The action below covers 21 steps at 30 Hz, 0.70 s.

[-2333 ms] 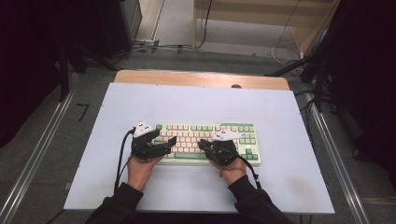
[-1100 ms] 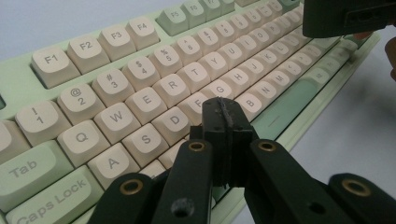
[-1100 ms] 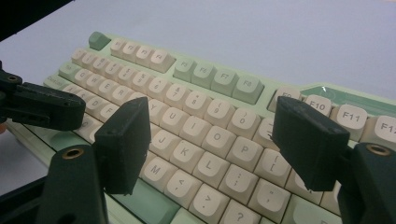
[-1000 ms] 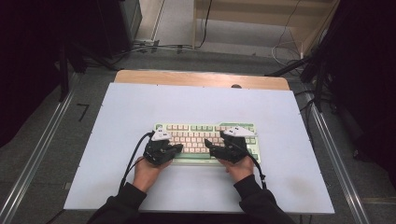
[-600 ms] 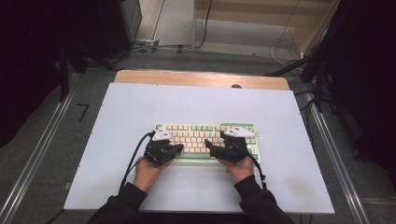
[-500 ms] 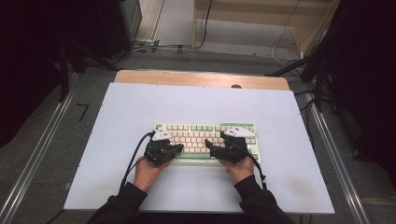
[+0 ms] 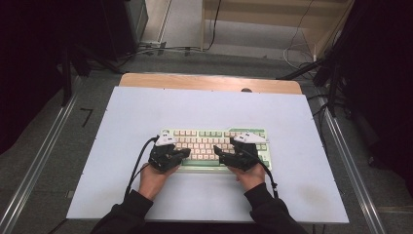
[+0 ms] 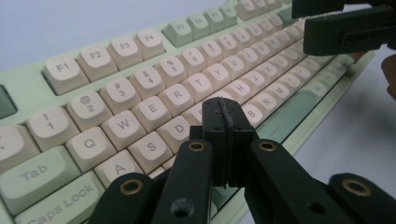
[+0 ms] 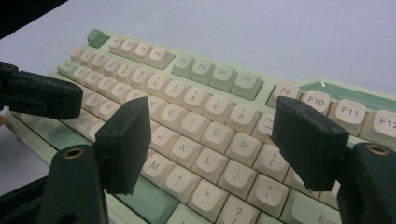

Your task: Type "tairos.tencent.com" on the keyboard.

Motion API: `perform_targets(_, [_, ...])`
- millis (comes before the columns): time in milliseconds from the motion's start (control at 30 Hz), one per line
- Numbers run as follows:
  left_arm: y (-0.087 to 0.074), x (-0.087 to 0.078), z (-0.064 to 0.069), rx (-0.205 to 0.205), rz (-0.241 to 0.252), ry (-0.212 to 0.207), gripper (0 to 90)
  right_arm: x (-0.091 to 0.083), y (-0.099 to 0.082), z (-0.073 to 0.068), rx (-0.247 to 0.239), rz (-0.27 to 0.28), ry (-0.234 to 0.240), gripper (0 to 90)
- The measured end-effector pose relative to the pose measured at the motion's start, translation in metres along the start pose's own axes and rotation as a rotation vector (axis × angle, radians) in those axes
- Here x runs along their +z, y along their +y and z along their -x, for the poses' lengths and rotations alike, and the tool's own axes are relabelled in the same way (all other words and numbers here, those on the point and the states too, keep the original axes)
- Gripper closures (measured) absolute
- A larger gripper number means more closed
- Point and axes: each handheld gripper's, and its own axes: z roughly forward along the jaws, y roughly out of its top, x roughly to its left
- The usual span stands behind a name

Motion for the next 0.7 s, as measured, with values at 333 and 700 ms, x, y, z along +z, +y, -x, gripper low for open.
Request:
perform_targets(333, [0.001, -0.006, -0.003, -0.019, 0.052, 0.035, 86.7, 0.0, 0.0, -0.001, -0.002, -0.002, 0.003, 26.8])
perform_targets(700, [0.002, -0.006, -0.016, -0.12, 0.111, 0.085, 53.0, -0.003, -0.004, -0.001, -0.003, -0.008, -0.003, 26.8])
